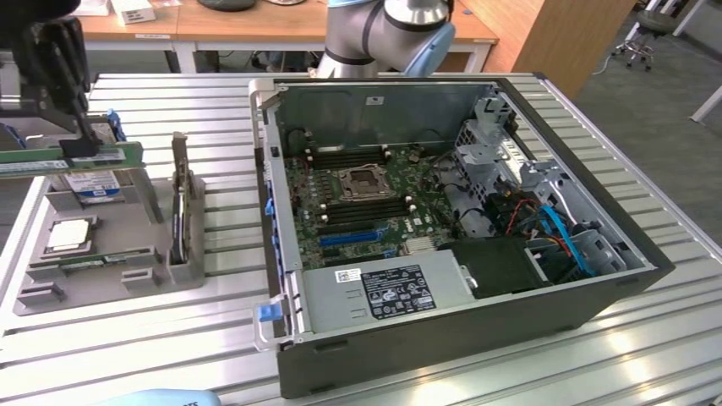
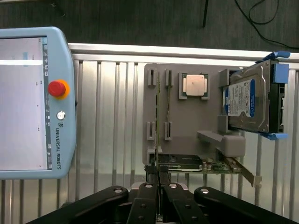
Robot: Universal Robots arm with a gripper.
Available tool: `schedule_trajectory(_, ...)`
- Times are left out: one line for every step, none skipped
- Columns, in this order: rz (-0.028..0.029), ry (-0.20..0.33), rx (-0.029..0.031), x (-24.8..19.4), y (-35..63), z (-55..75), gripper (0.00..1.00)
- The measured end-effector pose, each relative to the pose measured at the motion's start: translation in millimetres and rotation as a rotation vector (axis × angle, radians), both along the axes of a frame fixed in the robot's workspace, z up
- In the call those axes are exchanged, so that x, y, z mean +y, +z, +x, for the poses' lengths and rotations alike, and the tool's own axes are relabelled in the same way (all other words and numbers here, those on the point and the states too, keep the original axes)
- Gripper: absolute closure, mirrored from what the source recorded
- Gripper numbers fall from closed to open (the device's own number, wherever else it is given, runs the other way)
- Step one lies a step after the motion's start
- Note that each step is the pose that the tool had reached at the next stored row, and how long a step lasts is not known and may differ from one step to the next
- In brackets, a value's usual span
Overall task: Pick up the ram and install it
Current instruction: 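Pick up the ram and move it above insertion slot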
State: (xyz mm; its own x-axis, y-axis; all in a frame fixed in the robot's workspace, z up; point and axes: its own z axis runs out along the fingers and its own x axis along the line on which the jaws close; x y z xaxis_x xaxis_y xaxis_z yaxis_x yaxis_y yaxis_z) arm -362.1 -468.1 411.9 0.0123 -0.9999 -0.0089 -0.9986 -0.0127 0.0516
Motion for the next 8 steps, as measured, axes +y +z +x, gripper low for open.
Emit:
schedule_trajectory(0.0000, 0.000, 0.0000, 0.0, 0.0, 2.7, 0.88)
schedule_trajectory(-0.0001, 0.000, 0.0001, 0.0, 0.0, 5.7, 0.88)
schedule_trajectory(0.0000, 0.000, 0.0000, 0.0, 0.0, 8.4, 0.88)
schedule_trajectory(0.0001, 0.000, -0.0001, 0.0, 0.0, 11.1, 0.88)
schedule_trajectory(0.0001, 0.000, -0.0001, 0.0, -0.1, 13.8, 0.88)
schedule_trajectory(0.0000, 0.000, 0.0000, 0.0, 0.0, 16.5, 0.88)
schedule_trajectory(0.0000, 0.000, 0.0000, 0.0, 0.0, 19.3, 0.88)
schedule_trajectory(-0.0001, 0.000, 0.0001, 0.0, 0.0, 22.5, 0.88)
